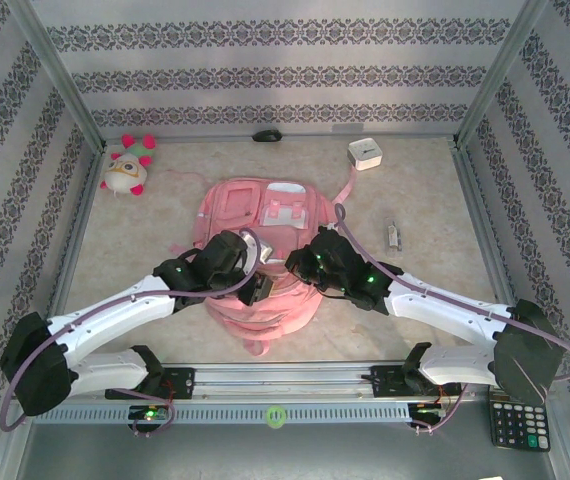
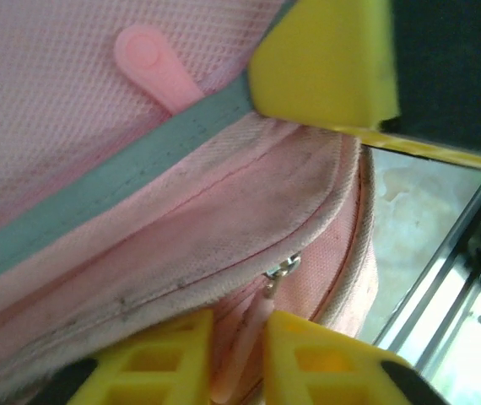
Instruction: Pack the student bag
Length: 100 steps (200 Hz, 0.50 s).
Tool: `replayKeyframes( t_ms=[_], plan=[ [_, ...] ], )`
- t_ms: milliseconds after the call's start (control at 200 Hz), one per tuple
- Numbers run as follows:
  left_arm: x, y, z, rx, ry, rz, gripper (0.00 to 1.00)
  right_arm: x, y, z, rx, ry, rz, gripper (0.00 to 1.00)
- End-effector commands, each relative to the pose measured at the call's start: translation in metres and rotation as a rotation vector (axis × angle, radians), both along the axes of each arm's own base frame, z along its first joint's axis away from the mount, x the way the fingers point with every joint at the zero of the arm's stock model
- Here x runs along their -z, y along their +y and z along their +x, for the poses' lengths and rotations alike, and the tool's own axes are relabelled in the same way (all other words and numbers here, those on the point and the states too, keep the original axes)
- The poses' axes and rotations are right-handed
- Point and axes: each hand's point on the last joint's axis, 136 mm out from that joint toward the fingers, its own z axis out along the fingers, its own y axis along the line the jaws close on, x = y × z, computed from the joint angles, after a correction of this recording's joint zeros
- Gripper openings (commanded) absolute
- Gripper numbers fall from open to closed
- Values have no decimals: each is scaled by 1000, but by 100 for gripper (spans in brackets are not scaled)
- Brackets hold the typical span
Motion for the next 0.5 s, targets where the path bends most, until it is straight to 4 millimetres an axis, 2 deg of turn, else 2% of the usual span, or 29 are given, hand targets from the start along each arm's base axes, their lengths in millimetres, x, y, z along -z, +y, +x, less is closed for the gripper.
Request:
replayKeyframes(
  t_ms=[0,35,280,365,495],
  plan=[
    [-15,9,13,-55,-82,50,4,-43,5,11,0,-114,87,0],
    [-16,19,13,-81,-96,91,0,-39,1,10,-14,-107,77,0],
    [2,99,3,-244,-93,291,0,-8,-41,5,-109,-12,29,0],
    [5,121,2,-300,-87,320,0,-5,-53,5,-134,5,42,0],
    [1,151,16,-429,-93,317,0,-6,-61,5,-184,17,71,0]
  ],
)
